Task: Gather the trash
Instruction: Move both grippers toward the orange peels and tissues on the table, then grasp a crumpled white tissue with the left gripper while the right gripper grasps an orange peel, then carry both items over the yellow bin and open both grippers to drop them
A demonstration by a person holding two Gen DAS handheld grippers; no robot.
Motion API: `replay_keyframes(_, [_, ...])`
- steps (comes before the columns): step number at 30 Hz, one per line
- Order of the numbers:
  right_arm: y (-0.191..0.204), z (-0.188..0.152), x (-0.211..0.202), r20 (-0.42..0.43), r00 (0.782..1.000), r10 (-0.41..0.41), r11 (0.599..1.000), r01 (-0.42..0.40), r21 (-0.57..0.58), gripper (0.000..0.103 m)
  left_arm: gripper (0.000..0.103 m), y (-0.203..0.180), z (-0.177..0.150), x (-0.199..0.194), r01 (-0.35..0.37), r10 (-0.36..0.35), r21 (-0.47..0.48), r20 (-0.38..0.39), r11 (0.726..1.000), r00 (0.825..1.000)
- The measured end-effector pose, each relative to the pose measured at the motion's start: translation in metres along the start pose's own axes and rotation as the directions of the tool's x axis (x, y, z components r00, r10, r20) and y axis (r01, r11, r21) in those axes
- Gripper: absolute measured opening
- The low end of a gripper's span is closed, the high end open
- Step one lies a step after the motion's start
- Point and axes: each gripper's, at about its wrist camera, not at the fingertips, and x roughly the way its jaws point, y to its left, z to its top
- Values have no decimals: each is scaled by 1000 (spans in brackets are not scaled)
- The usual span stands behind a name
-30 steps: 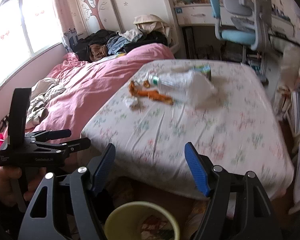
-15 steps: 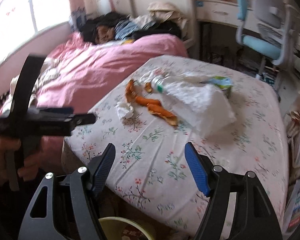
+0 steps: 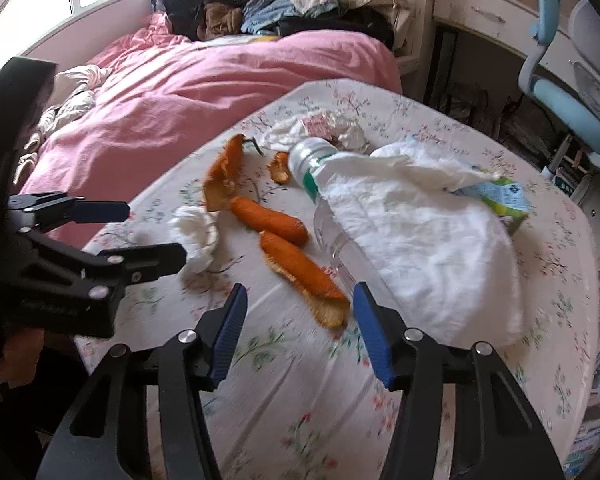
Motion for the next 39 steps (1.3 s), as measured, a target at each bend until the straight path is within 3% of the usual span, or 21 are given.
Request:
replay_keyframes(5, [-2, 4, 16, -26, 1000, 7, 1000, -7, -18, 44, 92, -3, 8, 14, -36, 36, -3, 5, 999, 999])
replay_keyframes(7, [-1, 5, 18, -34, 999, 5, 999, -6, -33, 30, 86, -7, 11, 18, -56, 56, 19, 16, 998, 998])
replay_keyframes(9, [3, 5, 17, -47, 999, 4, 999, -7, -52, 23, 74, -11, 11, 18, -77, 75, 44, 31, 996, 997])
replay_keyframes(11, [4, 3, 14, -55, 998, 0, 998, -3, -58, 21, 39, -16, 11, 17, -71, 67, 88, 48, 994, 997])
replay_keyframes(13, [2, 0, 10, -55, 998, 2, 999, -4, -49, 20, 22, -14, 10, 14, -23, 20, 86, 37, 996, 999])
replay_keyframes(16, [1, -6, -5, -42, 999, 12, 1000, -13, -26, 19, 15, -5, 6, 6, 60, -61, 39, 21, 997, 998])
replay_keyframes(20, [7, -18, -35, -3, 999, 42, 999, -42, 5, 19, 14, 2, -5, -19, 119, -120, 9, 55, 993, 991])
replay_keyframes(26, [42, -60, -77, -4, 994, 108, 994, -108, -13, 19, 14, 2, -36, -62, 150, -152, 33, 116, 988, 981])
replay_keyframes(32, [81, -109, -93, -89, 979, 184, 981, -188, -40, 19, 14, -3, -80, -93, 155, -167, 93, 126, 983, 978])
replay_keyframes(36, [113, -154, -94, -201, 957, 211, 971, -229, -71, 21, 14, -12, -110, -104, 153, -170, 148, 108, 977, 980])
replay_keyframes(39, [118, -164, -102, -192, 956, 220, 971, -234, -55, 23, 14, -19, -132, -109, 156, -173, 176, 86, 972, 981])
